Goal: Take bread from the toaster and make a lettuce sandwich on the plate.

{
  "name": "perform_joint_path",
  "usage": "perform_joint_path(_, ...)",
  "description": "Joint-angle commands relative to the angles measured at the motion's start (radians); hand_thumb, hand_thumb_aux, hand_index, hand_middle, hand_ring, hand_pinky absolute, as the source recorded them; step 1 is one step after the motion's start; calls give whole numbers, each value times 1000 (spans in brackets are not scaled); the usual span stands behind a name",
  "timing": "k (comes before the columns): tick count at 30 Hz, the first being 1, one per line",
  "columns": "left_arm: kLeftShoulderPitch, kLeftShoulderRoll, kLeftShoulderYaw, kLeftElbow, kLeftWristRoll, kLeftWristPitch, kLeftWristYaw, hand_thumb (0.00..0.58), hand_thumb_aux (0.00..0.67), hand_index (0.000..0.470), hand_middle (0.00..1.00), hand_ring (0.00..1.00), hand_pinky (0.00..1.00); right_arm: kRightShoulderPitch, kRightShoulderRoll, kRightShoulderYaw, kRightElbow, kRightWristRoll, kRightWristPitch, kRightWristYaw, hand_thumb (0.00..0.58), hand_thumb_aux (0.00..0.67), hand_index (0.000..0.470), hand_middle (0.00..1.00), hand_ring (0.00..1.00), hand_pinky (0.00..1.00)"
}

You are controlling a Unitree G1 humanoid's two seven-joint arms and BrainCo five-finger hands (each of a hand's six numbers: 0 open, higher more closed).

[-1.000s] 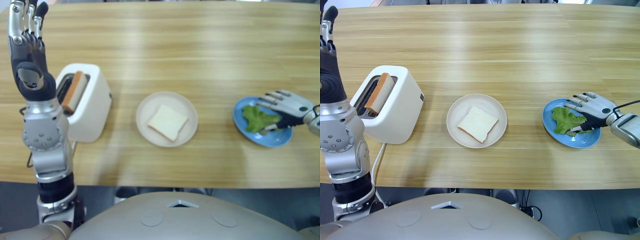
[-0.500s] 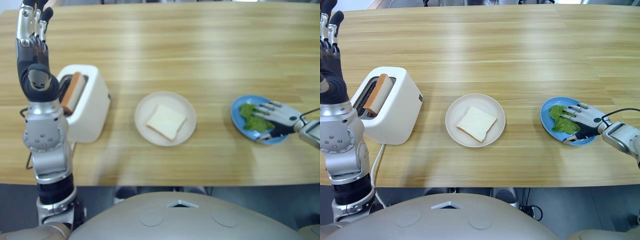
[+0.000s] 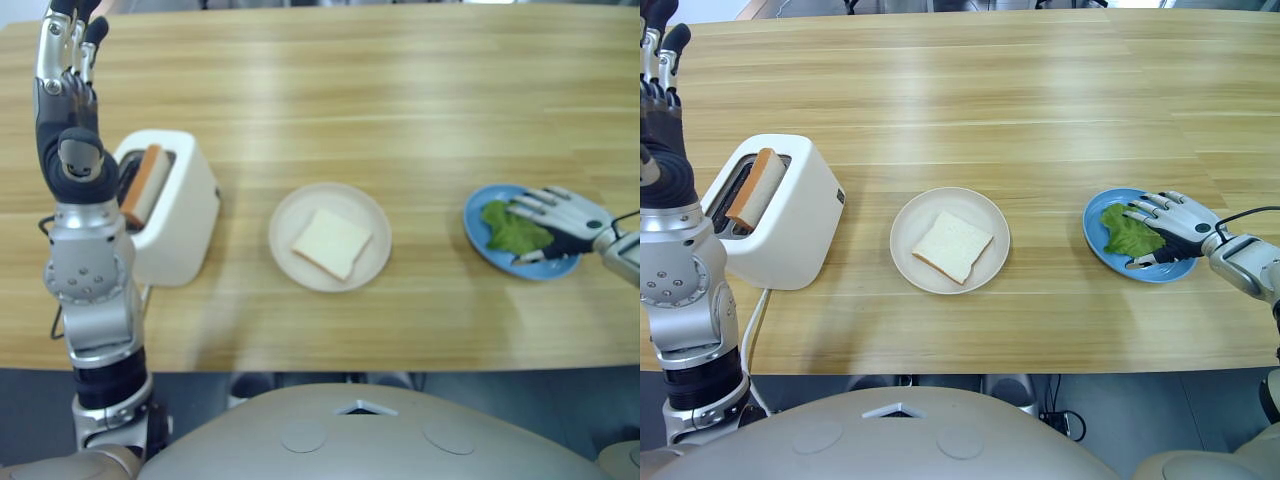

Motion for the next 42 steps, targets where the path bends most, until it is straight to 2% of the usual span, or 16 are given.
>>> perform_joint_path(1,3,0,2,3,2,8,-10,0,0,0,0,0,0,-13,-18,1,2,41,-51,-12,0,0,0,0,0,0)
perform_joint_path(5,3,-1,-1,3,5,10,-10,0,0,0,0,0,0,-21,-28,9,-8,44,-49,-20,0,0,0,0,0,0)
perform_joint_path(12,5,-5,-9,1,10,12,-9,0,0,0,0,0,0,-75,7,117,53,-88,69,-60,0,0,0,0,0,0)
perform_joint_path(20,7,-1,-8,4,10,9,-12,0,0,0,0,0,0,-145,7,169,69,-114,71,-72,0,0,0,0,0,0)
perform_joint_path(29,10,1,-5,3,11,7,-17,0,0,0,0,0,0,-208,67,249,112,-164,103,-68,0,0,0,0,0,0)
perform_joint_path(42,14,3,-1,7,20,3,-26,0,0,0,0,0,0,-208,86,295,124,-155,115,-68,0,0,0,0,0,0)
